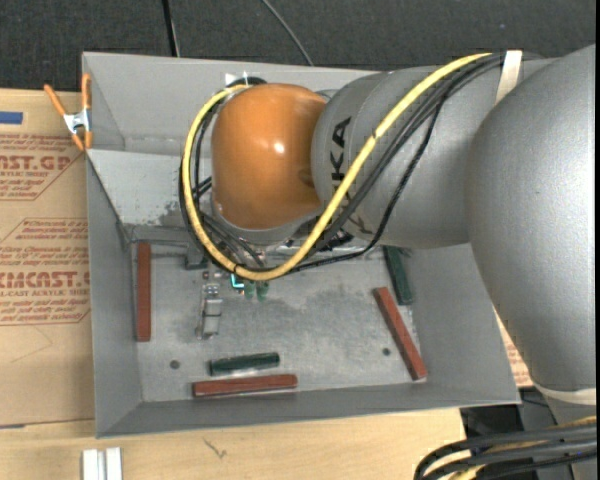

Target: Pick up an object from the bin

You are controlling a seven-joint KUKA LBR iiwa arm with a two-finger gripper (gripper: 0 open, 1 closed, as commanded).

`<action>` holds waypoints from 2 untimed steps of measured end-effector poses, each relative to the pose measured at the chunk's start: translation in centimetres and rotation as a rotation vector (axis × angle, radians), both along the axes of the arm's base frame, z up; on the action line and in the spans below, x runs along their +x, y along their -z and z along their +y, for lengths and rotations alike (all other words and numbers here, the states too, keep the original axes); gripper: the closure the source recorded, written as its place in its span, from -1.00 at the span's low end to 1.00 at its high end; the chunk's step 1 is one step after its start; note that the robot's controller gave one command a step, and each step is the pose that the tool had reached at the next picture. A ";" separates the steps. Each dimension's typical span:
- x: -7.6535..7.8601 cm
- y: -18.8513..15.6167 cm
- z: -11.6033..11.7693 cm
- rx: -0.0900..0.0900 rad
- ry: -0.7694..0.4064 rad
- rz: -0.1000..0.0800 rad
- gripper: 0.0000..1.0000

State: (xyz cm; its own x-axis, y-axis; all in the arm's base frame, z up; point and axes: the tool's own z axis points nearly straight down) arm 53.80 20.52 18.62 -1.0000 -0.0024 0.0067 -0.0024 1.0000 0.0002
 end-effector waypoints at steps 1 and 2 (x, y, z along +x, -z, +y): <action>0.2 -0.4 -0.1 0.002 0.002 -0.007 -1.00; -2.2 1.6 -2.2 0.002 -0.059 -0.011 -1.00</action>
Offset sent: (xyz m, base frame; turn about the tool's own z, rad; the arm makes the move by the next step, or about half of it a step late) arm -0.0508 -0.0488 -0.0410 -0.1238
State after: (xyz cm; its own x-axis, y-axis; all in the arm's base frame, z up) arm 51.59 18.34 17.03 -0.9981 -0.0618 -0.0040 -0.0618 0.9981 0.0017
